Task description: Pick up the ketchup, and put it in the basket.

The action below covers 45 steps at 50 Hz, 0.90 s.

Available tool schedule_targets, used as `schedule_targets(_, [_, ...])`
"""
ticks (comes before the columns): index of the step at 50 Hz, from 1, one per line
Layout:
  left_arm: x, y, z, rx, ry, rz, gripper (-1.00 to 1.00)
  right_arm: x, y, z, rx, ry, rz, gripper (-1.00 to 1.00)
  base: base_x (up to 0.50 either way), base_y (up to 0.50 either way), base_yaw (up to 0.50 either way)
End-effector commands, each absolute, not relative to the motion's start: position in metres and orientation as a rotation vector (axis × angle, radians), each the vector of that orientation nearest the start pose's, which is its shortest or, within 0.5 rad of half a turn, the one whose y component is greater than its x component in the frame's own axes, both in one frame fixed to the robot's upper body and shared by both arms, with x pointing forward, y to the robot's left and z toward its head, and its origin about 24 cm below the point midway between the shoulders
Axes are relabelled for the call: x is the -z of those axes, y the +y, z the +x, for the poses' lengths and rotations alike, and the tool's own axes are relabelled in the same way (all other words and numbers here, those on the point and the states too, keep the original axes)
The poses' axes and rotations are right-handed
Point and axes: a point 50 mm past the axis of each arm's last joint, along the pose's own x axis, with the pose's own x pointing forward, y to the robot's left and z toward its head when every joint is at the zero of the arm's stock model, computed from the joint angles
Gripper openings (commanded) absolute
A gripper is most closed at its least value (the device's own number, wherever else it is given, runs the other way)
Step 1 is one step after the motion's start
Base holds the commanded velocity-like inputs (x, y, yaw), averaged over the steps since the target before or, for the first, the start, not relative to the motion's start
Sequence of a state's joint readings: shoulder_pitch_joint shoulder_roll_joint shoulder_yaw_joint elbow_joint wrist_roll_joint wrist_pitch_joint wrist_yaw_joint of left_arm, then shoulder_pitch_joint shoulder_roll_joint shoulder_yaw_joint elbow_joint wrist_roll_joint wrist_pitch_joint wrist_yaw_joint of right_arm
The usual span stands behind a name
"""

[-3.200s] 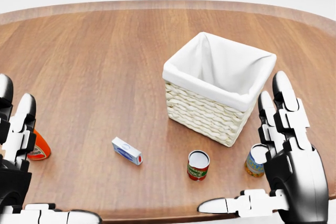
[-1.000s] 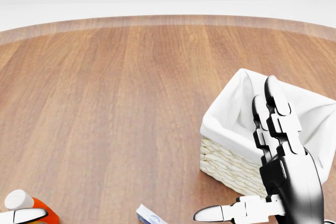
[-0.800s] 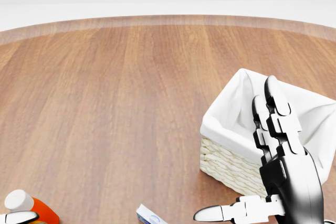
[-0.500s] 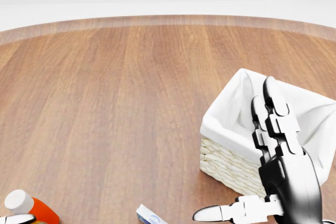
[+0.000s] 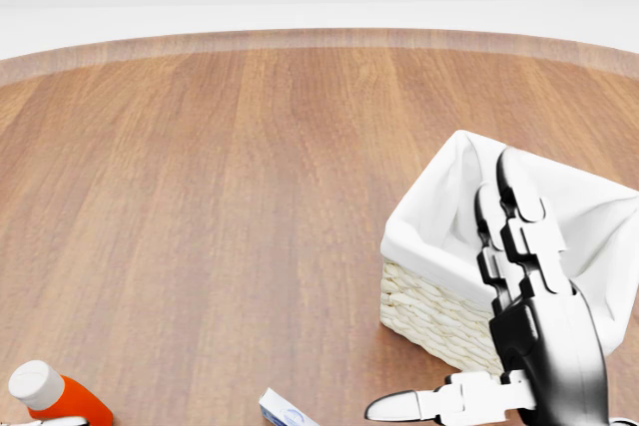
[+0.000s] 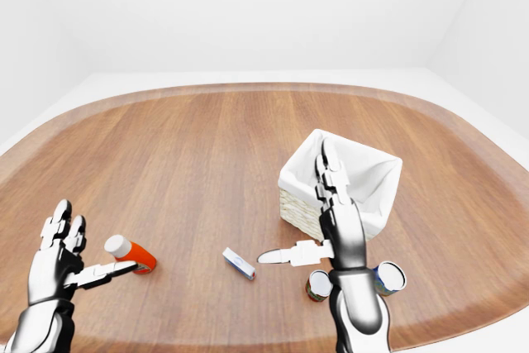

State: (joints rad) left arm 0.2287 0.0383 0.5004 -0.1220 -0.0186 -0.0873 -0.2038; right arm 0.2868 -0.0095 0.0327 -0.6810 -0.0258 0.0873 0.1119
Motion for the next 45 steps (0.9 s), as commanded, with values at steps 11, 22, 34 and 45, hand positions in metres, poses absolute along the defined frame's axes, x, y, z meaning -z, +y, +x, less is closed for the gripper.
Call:
schedule_targets(11, [0.002,0.279,0.184,-0.350,0.183,0.093,1.00,-0.129,-0.152,0.187,-0.065,-0.313,-0.061,1.00,0.00,0.00,0.00])
schedule_targets(22, [0.020,0.281,0.188,-0.356,0.267,0.079,1.00,-0.129,-0.151,0.187,-0.067,-0.314,-0.062,1.00,0.00,0.00,0.00])
schedule_targets(34, [0.057,0.279,0.196,-0.349,0.440,0.045,1.00,-0.129,-0.151,0.187,-0.066,-0.313,-0.061,1.00,0.00,0.00,0.00])
schedule_targets(45, [0.074,0.277,0.197,-0.345,0.538,0.042,1.00,-0.128,-0.151,0.187,-0.068,-0.309,-0.062,1.00,0.00,0.00,0.00])
